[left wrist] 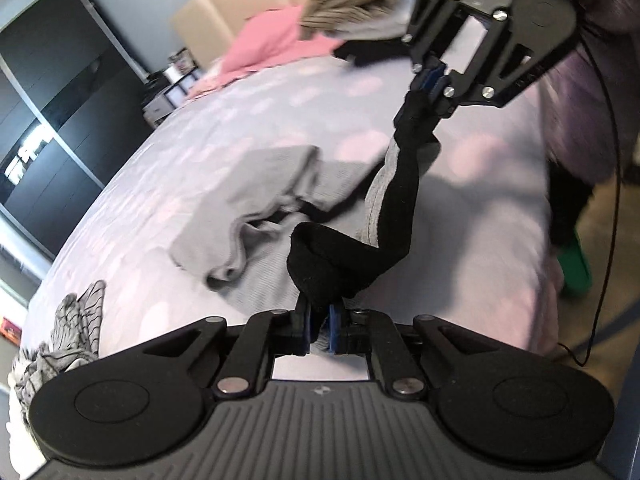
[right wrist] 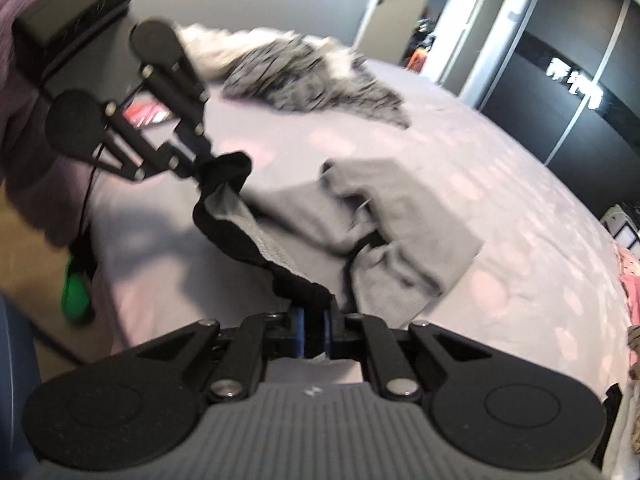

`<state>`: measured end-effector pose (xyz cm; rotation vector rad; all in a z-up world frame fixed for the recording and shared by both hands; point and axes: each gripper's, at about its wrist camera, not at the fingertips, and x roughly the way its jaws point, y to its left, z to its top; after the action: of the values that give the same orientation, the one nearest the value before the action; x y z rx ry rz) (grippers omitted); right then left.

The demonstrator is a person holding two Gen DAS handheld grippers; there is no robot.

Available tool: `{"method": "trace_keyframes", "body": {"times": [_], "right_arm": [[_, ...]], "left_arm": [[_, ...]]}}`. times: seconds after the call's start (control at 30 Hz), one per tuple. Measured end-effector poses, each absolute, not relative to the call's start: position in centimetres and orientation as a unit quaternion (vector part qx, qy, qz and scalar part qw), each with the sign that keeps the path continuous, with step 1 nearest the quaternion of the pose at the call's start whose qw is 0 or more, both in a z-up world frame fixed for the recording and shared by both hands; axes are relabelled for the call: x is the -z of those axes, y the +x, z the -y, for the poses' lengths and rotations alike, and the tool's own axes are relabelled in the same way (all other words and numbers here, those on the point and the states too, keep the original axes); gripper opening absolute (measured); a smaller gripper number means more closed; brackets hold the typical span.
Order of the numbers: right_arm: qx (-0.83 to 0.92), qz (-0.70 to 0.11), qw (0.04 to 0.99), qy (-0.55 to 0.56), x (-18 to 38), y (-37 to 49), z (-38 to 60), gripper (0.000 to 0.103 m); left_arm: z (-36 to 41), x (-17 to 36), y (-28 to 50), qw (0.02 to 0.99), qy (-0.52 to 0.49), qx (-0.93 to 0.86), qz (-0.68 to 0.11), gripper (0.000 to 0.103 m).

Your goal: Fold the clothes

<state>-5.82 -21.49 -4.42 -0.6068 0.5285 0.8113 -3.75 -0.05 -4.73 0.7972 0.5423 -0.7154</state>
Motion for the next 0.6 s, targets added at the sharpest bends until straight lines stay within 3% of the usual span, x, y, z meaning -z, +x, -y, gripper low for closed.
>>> {"method": "trace_keyframes", "body": {"times": [0.3,0.6], "right_arm": [[-0.379,-0.233,0.847,-0.29,-0.2,2.1,20.8,0.009],[-0.364,-0.287,0.859,-0.217,-0.3,13.9,20.7,0.01]], "left_arm": [[-0.1,-0.4,4.6,0.838,0.344,0.326,-0.271,0.006],[-0.3,-1.2,16.5,0.835,0.261,0.344,-0.342,0.006]]}}
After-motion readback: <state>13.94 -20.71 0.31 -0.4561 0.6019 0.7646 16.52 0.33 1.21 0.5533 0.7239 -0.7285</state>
